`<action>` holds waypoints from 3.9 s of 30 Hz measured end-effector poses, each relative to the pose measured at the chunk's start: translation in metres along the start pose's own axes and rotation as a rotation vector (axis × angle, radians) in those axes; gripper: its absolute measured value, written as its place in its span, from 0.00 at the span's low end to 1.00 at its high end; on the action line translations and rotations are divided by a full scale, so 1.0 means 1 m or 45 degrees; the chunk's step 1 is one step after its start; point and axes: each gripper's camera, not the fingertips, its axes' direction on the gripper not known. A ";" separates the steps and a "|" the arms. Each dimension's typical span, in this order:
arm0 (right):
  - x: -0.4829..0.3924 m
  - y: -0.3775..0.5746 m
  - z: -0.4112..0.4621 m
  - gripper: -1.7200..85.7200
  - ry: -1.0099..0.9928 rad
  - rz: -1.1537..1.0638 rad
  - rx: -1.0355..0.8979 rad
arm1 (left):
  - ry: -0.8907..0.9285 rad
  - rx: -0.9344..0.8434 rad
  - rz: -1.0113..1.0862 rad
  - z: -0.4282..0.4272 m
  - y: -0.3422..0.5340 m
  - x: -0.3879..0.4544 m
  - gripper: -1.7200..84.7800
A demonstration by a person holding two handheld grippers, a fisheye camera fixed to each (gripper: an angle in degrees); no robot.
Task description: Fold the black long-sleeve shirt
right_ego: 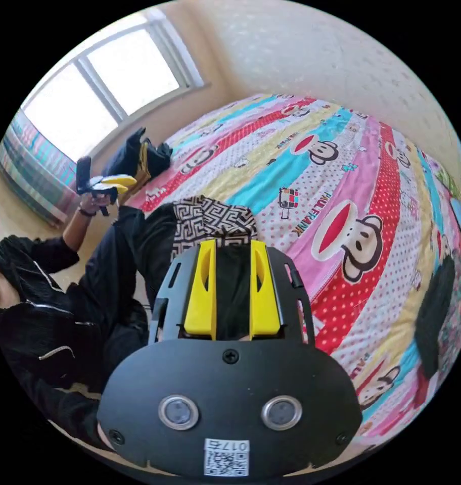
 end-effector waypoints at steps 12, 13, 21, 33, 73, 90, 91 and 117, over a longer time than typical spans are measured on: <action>0.068 -0.102 0.113 0.15 -0.225 -0.137 -0.221 | 0.010 -0.302 0.092 0.142 -0.057 -0.009 0.18; 0.069 -0.101 0.112 0.15 -0.230 -0.134 -0.204 | 0.025 -0.288 0.067 0.140 -0.054 -0.014 0.18; 0.050 -0.082 0.078 0.06 -0.356 -0.235 -0.049 | 0.101 -0.291 -0.022 0.151 -0.055 -0.040 0.18; -0.043 0.068 0.024 0.06 -0.515 -0.507 0.280 | -0.020 -0.137 0.274 0.156 -0.025 -0.002 0.18; -0.001 0.159 0.003 0.14 -0.864 -0.490 1.008 | 0.762 0.810 0.762 -0.211 0.089 0.026 0.02; -0.093 0.105 0.127 0.16 -1.918 -0.500 0.750 | 1.404 0.985 0.837 -0.241 0.156 -0.031 0.02; -0.097 0.105 0.130 0.16 -1.931 -0.485 0.765 | 1.473 1.013 0.838 -0.239 0.162 -0.039 0.02; -0.163 0.173 0.013 0.04 -1.282 -0.411 1.283 | 0.858 1.070 0.476 -0.279 0.297 -0.081 0.02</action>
